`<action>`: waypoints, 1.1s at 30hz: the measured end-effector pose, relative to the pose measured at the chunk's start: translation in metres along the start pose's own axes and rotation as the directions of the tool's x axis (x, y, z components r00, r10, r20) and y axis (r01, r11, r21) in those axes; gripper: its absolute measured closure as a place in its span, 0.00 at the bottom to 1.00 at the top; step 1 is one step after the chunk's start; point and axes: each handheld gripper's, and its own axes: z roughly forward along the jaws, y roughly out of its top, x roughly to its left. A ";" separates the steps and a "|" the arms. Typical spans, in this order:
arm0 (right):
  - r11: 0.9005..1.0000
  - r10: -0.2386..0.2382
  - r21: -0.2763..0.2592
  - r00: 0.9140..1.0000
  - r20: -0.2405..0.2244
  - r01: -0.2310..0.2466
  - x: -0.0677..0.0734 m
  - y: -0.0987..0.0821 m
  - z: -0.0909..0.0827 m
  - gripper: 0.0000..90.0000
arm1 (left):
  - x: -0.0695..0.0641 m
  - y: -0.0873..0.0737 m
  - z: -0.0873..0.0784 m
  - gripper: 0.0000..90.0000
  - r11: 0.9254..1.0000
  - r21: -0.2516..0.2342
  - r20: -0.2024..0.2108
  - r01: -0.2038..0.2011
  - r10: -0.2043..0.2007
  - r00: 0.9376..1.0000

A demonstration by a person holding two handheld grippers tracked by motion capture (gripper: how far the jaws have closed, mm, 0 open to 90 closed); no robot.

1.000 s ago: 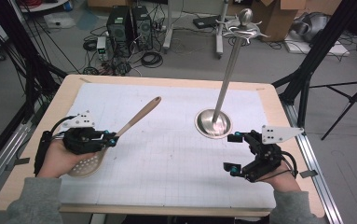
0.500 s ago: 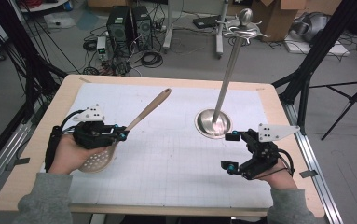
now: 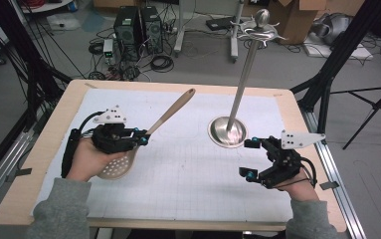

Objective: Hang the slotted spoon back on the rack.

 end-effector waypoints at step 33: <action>1.000 -0.007 -0.015 1.000 -0.025 0.007 0.001 0.000 -0.005 0.05 | -0.011 0.068 0.000 0.86 0.994 -0.075 0.043 -0.084 0.088 0.995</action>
